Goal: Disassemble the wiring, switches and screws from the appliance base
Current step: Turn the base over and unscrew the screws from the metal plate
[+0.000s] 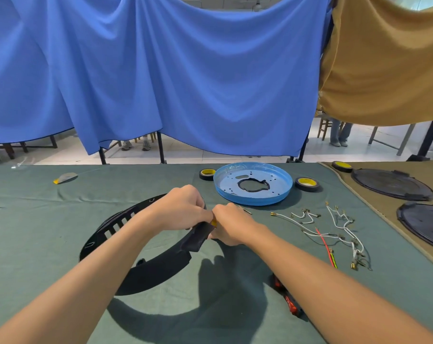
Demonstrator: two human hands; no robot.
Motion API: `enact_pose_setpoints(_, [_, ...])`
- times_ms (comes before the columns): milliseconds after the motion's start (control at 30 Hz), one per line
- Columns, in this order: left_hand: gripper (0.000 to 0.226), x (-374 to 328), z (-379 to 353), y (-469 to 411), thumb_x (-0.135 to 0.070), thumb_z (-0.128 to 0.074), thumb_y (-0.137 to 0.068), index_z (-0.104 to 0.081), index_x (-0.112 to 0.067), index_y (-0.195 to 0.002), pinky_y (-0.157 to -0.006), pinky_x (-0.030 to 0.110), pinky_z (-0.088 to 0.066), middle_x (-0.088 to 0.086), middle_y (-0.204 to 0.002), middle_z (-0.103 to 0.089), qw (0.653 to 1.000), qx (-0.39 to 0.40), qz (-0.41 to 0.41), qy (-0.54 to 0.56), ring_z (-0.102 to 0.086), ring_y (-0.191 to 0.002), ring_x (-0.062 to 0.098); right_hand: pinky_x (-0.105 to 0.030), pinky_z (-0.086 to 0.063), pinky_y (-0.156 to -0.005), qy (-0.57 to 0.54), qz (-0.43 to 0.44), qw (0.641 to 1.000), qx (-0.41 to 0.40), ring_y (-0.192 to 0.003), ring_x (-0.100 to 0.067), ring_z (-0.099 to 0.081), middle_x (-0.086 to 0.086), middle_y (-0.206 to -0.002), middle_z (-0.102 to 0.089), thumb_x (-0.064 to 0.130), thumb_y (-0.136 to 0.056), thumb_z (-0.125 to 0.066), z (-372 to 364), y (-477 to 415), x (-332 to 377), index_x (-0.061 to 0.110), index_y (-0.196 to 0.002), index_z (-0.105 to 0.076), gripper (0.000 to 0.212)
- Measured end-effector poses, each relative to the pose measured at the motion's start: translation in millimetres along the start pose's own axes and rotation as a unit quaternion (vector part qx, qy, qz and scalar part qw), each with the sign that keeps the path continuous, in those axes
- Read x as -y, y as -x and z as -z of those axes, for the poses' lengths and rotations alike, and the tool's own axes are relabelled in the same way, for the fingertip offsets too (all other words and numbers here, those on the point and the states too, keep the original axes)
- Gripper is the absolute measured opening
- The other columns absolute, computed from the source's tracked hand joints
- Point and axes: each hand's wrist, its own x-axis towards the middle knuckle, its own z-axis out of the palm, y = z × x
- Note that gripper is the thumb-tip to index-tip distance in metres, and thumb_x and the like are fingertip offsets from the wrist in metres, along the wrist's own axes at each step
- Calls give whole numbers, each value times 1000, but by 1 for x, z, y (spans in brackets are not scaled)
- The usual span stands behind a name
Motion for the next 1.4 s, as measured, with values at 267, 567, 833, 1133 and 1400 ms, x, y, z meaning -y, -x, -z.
enact_pose_setpoints(267, [35, 1, -25, 1, -29, -62, -73, -45, -14, -46, -56, 29, -37, 1, -58, -48, 998, -20, -11, -56, -45, -61, 25, -40, -49, -79, -30, -3, 999, -31, -101, -26, -54, -7, -107, -62, 23, -87, -70, 5, 31, -28, 26, -85, -63, 8])
enact_pose_setpoints(567, [32, 5, -58, -4, -37, -58, -79, -44, -17, -58, -53, 28, -32, 0, -68, -53, 990, -49, 4, -135, -47, -61, 19, -41, -48, -75, -21, -46, 998, -32, -98, -32, -53, -9, -98, -52, 23, -89, -65, -5, 49, -33, 15, -92, -60, 10])
enact_pose_setpoints(833, [35, 4, -60, -10, -36, -56, -84, -39, -18, -60, -51, 28, -30, 0, -69, -48, 984, -68, 10, -163, -41, -57, 16, -37, -38, -72, 12, -47, 998, -40, -102, -36, -53, -15, -112, -54, 25, -94, -60, -9, 47, -25, 15, -103, -57, 14])
enact_pose_setpoints(1133, [36, 5, -60, -19, -33, -56, -85, -38, -15, -59, -50, 28, -32, 1, -64, -48, 988, -51, 15, -145, -41, -55, 19, -45, -39, -65, -145, -83, 986, 13, -77, -22, -38, -13, -85, -44, 9, -90, -45, 60, 62, -61, -8, -106, -50, 24])
enact_pose_setpoints(1400, [35, 3, -63, -21, -31, -55, -85, -37, -13, -61, -50, 29, -29, 2, -67, -47, 991, -54, 25, -123, -39, -56, 21, -35, -48, -82, 68, -66, 989, 118, -103, -19, -54, -4, -116, -62, 44, -86, -68, 58, 65, -86, 20, -116, -65, 39])
